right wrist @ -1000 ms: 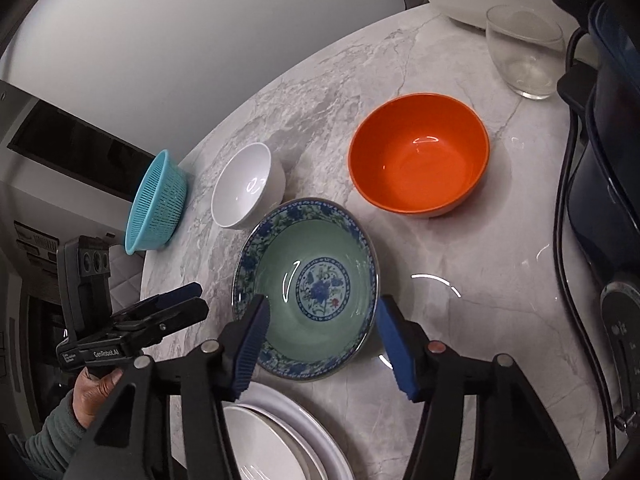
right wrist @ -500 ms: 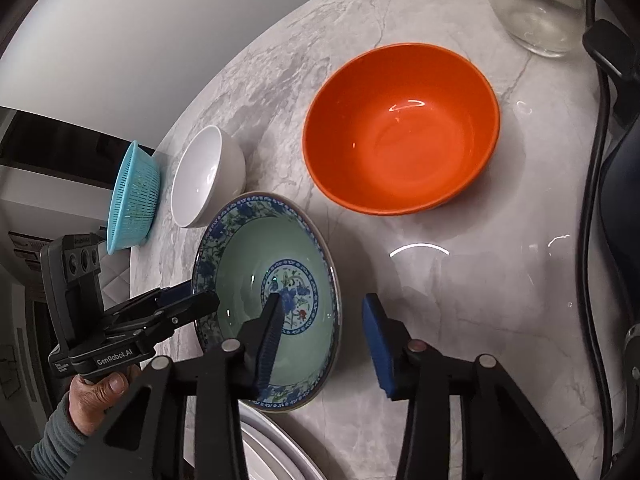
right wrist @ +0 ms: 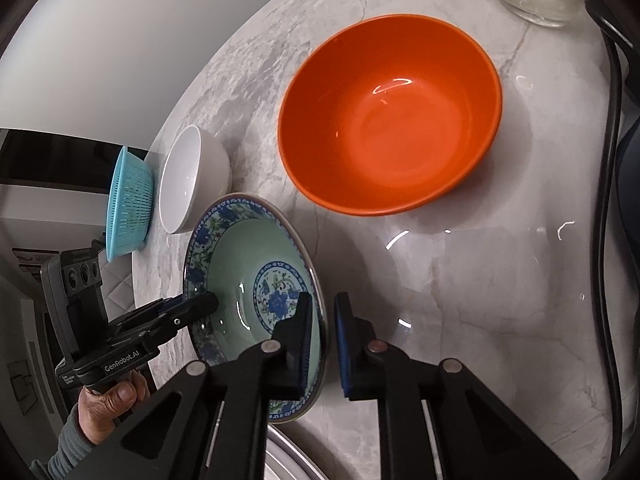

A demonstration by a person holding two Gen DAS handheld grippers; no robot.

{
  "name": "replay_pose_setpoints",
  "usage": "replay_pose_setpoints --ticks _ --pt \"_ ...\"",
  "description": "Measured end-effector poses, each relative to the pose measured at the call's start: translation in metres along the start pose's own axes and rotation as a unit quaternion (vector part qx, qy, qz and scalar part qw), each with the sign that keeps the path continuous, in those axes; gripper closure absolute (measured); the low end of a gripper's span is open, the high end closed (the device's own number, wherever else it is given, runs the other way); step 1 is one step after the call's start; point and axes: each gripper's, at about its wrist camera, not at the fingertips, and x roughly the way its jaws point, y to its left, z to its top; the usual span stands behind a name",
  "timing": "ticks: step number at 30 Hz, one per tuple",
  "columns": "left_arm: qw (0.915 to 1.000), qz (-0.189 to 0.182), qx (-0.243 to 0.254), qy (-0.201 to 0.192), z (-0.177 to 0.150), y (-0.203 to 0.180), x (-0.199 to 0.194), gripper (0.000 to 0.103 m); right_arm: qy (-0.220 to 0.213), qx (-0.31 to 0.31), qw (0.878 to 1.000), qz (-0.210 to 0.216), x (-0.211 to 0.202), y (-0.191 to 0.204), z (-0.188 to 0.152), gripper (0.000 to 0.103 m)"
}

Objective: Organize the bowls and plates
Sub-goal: 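Move both grippers to the blue-patterned green bowl rim and close them, then lift the patterned bowl and carry it toward the plate stack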

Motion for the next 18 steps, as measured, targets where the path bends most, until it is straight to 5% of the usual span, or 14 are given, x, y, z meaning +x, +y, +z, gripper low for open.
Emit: replay_pose_setpoints --ticks 3,18 --pt "1.0000 0.000 0.003 0.000 -0.0002 -0.0033 -0.0003 0.095 0.001 -0.007 1.000 -0.002 -0.0002 0.0029 0.0016 0.093" --pt "0.9999 -0.003 -0.016 0.001 -0.0032 -0.0032 -0.0089 0.096 0.000 -0.001 1.000 0.000 -0.0007 0.0073 0.0041 0.095"
